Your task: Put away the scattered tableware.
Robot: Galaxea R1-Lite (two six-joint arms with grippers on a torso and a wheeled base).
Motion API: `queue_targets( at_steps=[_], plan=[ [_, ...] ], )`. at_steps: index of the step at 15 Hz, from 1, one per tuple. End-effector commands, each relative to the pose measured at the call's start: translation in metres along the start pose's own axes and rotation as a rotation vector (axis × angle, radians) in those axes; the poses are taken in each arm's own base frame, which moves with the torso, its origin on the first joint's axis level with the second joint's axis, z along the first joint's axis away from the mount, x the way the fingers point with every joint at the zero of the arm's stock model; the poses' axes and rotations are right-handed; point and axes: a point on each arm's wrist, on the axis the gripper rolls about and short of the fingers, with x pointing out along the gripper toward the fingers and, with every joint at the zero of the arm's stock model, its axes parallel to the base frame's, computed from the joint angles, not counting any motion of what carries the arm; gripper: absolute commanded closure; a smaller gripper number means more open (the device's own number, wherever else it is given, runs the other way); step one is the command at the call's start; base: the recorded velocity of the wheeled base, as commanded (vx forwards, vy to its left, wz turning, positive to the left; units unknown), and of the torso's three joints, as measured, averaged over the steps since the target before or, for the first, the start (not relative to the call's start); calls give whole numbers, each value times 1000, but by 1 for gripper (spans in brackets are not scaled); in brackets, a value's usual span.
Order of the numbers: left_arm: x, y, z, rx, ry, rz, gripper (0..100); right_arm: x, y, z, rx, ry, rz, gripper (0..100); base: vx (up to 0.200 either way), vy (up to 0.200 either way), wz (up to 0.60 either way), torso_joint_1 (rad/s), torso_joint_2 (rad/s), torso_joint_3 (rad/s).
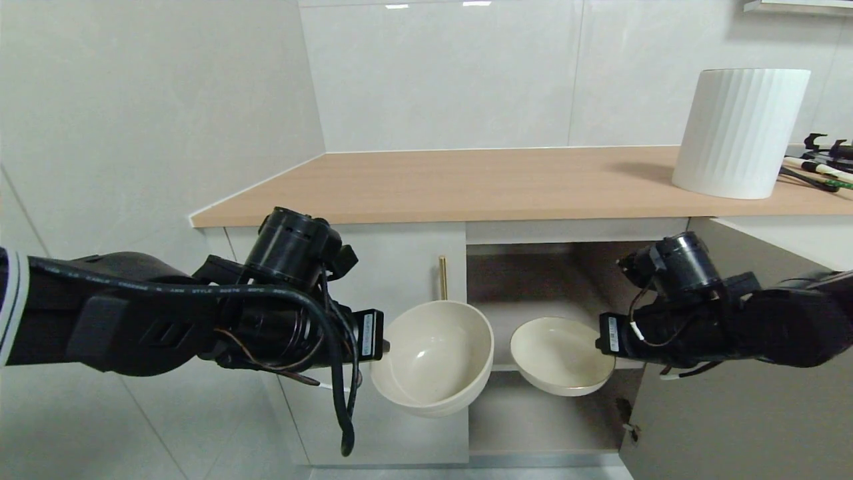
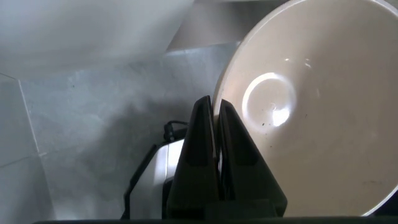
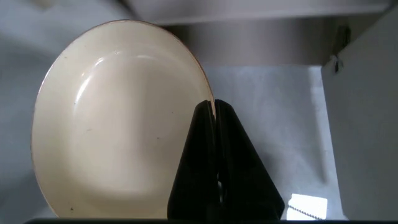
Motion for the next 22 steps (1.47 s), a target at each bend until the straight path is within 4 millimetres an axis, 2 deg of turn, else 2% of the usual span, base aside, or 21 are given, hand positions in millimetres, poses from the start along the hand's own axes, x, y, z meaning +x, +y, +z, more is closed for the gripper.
queue_targets(
  at_steps=[1,4,5,10,11,17,22],
  plan=[
    [8,0,-1,1,20,7,100,62,-7,-15,1,49,-52,100,0,0,0,0,0,0],
    [12,0,-2,1,29,10,100,117,-12,-20,11,-22,-113,100,0,0,0,0,0,0],
    [11,-1,-1,3,23,8,100,135,-20,-22,19,-50,-160,100,0,0,0,0,0,0],
    [11,-1,-1,1,26,9,100,181,-30,6,4,-77,-187,100,0,0,0,0,0,0],
    [11,-1,-1,1,26,9,100,193,-33,3,7,-54,-205,100,0,0,0,0,0,0],
    [18,0,-2,-1,42,18,100,218,-55,18,47,-109,-276,100,0,0,0,0,0,0],
    [17,0,-1,0,39,16,100,232,-58,19,51,-134,-312,100,0,0,0,0,0,0]
  ],
)
